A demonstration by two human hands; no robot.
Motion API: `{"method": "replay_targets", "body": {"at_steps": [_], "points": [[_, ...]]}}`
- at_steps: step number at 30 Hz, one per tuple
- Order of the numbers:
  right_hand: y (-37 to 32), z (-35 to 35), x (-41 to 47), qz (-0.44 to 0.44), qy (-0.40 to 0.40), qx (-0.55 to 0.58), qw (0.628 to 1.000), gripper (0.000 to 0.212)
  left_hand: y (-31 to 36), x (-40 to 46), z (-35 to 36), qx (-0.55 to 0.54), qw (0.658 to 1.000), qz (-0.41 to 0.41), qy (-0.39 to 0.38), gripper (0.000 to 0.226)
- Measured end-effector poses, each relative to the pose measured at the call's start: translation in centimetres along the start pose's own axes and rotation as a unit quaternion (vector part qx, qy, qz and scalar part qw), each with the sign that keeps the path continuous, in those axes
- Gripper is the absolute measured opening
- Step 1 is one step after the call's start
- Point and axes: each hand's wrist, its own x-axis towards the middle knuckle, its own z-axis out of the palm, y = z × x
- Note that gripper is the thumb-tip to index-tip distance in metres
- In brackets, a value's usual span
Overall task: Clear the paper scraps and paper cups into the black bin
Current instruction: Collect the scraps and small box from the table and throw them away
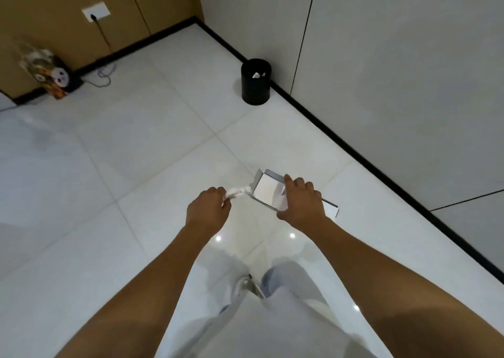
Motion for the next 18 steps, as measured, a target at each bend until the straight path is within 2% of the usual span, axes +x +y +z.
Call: {"method": "replay_targets", "body": {"at_steps": [8, 18], "points": [[5.8, -6.0, 17.9, 0.056, -0.011, -0.019, 0.998, 0.093, 4.5, 20.5, -2.3, -0.002, 1.0, 0.022, -0.003, 0.02], [10.4, -16.9, 40.0, 0.05, -0.013, -0.029, 0.998, 0.092, 10.9, 43.0, -6.6, -0.022, 1.0, 0.006, 0.007, 0.02]]}}
